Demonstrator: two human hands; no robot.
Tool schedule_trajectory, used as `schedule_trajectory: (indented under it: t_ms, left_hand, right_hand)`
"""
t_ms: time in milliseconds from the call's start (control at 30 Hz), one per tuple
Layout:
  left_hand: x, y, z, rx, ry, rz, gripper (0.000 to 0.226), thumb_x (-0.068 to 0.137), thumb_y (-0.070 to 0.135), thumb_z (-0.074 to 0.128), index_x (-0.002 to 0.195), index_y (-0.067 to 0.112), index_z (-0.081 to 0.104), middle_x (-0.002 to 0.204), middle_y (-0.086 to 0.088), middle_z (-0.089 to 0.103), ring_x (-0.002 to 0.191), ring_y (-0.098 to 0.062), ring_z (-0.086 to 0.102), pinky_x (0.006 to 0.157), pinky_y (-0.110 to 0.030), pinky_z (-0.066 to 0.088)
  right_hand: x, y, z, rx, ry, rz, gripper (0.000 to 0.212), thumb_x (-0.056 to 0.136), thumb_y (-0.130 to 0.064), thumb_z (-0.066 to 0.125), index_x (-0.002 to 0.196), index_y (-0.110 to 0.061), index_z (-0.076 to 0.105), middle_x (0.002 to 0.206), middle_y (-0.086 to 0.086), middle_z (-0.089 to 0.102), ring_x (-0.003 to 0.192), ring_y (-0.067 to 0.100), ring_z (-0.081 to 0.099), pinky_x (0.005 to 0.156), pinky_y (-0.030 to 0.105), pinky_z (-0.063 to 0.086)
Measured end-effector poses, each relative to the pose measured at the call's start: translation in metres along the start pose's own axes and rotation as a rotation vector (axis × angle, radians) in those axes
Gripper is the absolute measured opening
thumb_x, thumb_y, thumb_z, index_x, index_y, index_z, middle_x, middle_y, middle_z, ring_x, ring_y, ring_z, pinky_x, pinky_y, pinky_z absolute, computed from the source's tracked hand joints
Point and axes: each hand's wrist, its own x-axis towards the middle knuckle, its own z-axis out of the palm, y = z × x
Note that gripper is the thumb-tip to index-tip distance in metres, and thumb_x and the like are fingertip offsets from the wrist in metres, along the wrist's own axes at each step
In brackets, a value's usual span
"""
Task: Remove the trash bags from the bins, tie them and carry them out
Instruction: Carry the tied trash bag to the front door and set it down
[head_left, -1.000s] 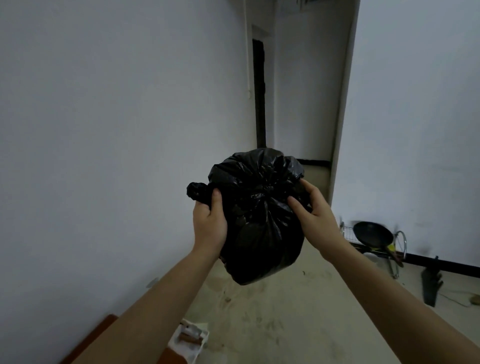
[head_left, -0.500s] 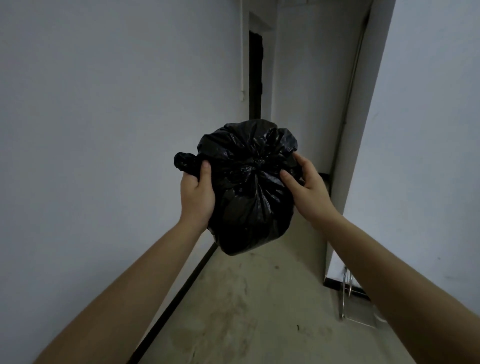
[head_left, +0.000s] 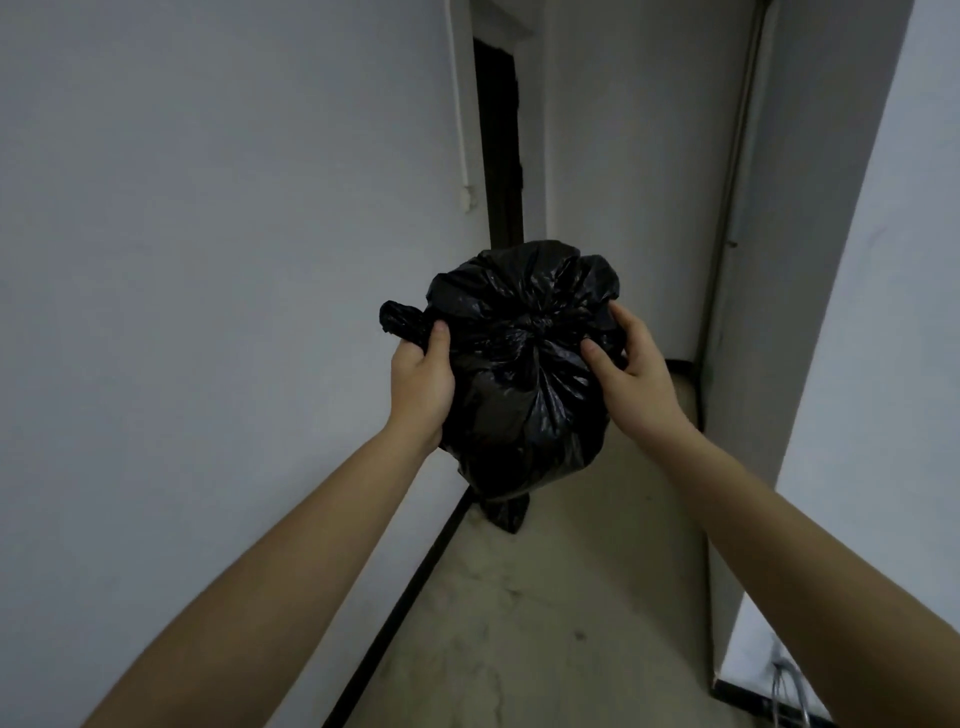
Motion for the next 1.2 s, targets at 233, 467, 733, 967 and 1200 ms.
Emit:
schedule_trajectory:
  t_ms: [233,467,733,967,1200]
  left_hand:
    - [0.157,-0.051,0.040,0.067,0.010,-0.107,0.021,0.103,0.037,0.050,0.105,0.023,0.066,0.110,0.001,0.070,0.102,-0.013,0.067,0.082,-0.022,0.053]
    - [0.314,-0.167,0.028,0.093,0.022,-0.248,0.023,0.102,0.036,0.052,0.113,0.020,0.066,0.109,0.004,0.071,0.095,-0.007,0.068,0.071,-0.014,0.052]
    - [0.503,-0.359,0.010,0.194,-0.103,-0.525,0.027,0.100,0.043,0.054,0.112,0.023,0.067,0.109,0.004,0.070,0.098,-0.012,0.067,0.074,-0.019,0.050]
    - [0.600,-0.517,0.017,0.358,-0.137,-0.842,0.029,0.101,0.038,0.052,0.082,0.018,0.062,0.088,-0.002,0.068,0.084,-0.022,0.066,0.084,-0.037,0.052]
    - [0.580,-0.764,0.011,0.688,-0.002,-0.889,0.052,0.098,0.044,0.051,0.070,0.001,0.053,0.064,-0.010,0.052,0.057,-0.029,0.055,0.046,-0.026,0.037]
  right_hand:
    - [0.180,0.099,0.026,-0.026,-0.066,0.032,0.058,0.098,-0.022,0.060,0.151,-0.020,0.036,0.145,-0.004,0.051,0.132,0.010,0.049,0.110,0.026,0.042]
    - [0.304,0.237,0.095,-0.079,-0.177,0.196,0.039,0.095,-0.013,0.065,0.130,-0.020,0.047,0.114,-0.016,0.058,0.100,-0.013,0.057,0.096,0.019,0.048]
    - [0.436,0.435,0.181,-0.351,-0.247,0.455,0.006,0.098,-0.017,0.061,0.095,-0.018,0.056,0.088,-0.004,0.061,0.079,0.014,0.061,0.064,0.018,0.048]
    - [0.478,0.603,0.220,-0.491,-0.303,0.724,0.008,0.099,-0.012,0.057,0.104,-0.006,0.062,0.099,0.002,0.060,0.089,0.018,0.057,0.079,0.027,0.045]
    - [0.411,0.842,0.256,-0.636,-0.449,0.927,0.019,0.098,-0.026,0.058,0.114,-0.020,0.066,0.113,0.006,0.066,0.087,0.021,0.064,0.079,0.032,0.050]
